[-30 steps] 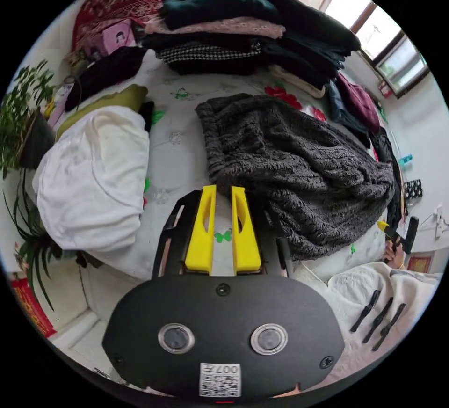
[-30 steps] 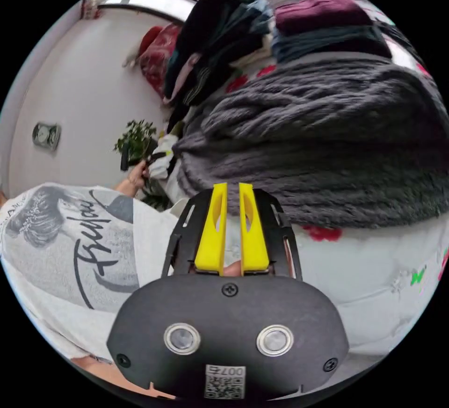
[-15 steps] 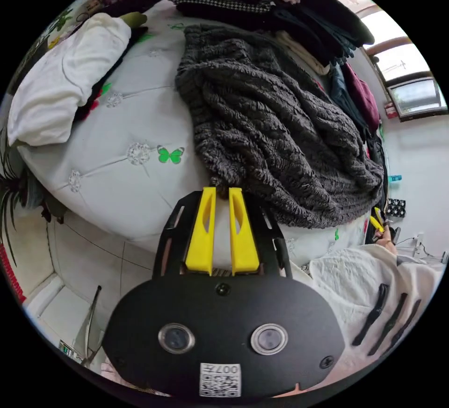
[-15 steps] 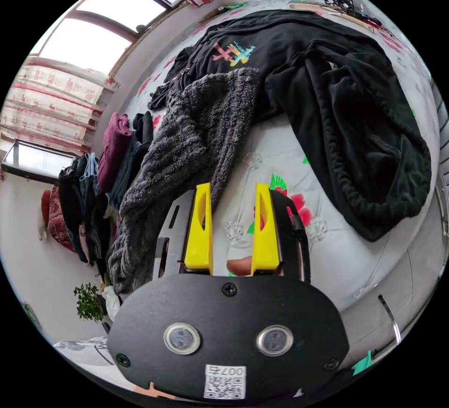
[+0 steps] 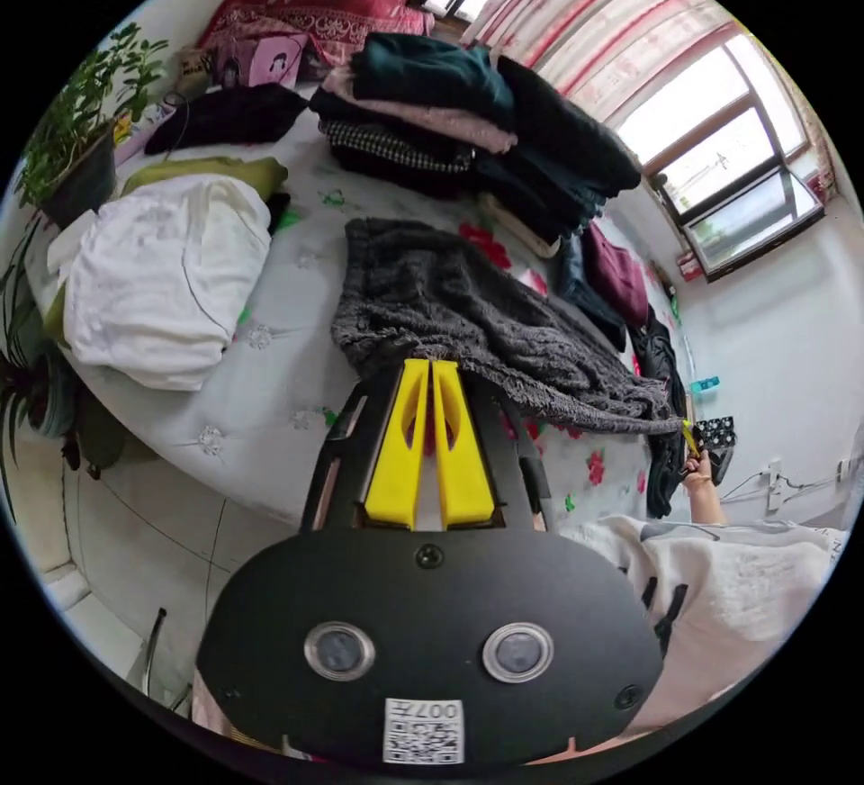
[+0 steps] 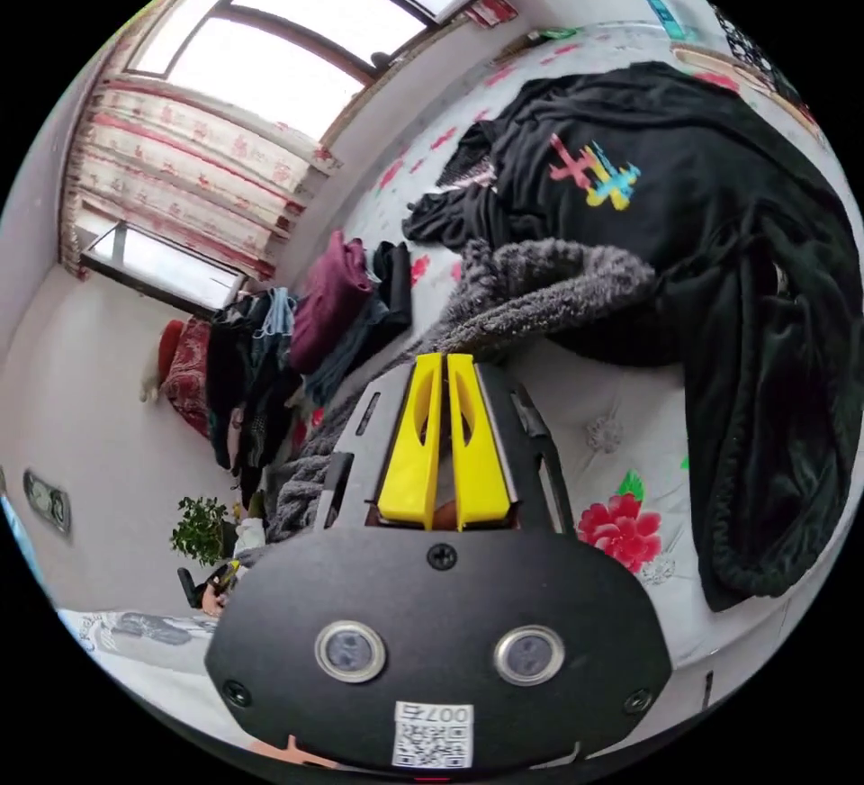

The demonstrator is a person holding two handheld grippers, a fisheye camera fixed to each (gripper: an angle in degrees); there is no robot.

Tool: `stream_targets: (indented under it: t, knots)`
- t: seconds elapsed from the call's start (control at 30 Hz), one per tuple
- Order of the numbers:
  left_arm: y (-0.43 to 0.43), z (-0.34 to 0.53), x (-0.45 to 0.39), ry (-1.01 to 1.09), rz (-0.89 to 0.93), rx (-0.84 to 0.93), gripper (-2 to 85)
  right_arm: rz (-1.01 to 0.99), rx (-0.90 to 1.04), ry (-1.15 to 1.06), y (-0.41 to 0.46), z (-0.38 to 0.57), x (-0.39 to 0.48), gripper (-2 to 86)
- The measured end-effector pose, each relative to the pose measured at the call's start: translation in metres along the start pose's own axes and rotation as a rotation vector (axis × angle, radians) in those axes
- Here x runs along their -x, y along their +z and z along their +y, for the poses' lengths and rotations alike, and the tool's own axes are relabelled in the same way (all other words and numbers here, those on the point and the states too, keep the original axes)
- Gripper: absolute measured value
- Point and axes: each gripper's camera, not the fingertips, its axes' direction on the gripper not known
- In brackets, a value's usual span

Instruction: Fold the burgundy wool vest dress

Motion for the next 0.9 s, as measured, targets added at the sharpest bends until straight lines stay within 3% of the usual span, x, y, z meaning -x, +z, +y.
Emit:
stream_targets:
  t: [0.1, 0.17, 0.3, 0.43, 0.5, 0.7, 0.9]
  knots:
    - [-0.059, -0.002, -0.002, 0.059, -0.012, -0.085, -1.0, -0.08, -0.075, -0.243, -0.061, 0.012, 0.051, -0.1]
    - [-0.103, 0.008, 0.002, 0.119, -0.111, -0.104, -1.0, -0.069, -0.073, -0.403, -0.093, 0.034, 0.079, 0.0]
    - [-0.116, 0.033, 0.042, 0.065, -0.278, 0.019, -1.0, 0.055, 0.145, -0.56, -0.112, 0.11, 0.1, 0.8]
    - [-0.067, 0.066, 0.109, -0.161, -0.277, 0.232, -1.0, 0.203, 0.502, -0.301, -0.054, 0.184, 0.056, 3.4]
    - [-0.056, 0.071, 0.12, -0.205, -0.273, 0.252, -1.0, 0.271, 0.474, -0.244, -0.051, 0.201, 0.048, 4.8]
    - [-0.055, 0.043, 0.114, -0.111, -0.294, 0.268, -1.0, 0.338, 0.129, 0.023, -0.083, 0.182, 0.024, 8.1]
    - [-0.047, 0.022, 0.109, -0.105, -0.267, 0.272, -1.0, 0.531, 0.209, 0.118, -0.033, 0.16, 0.012, 5.7]
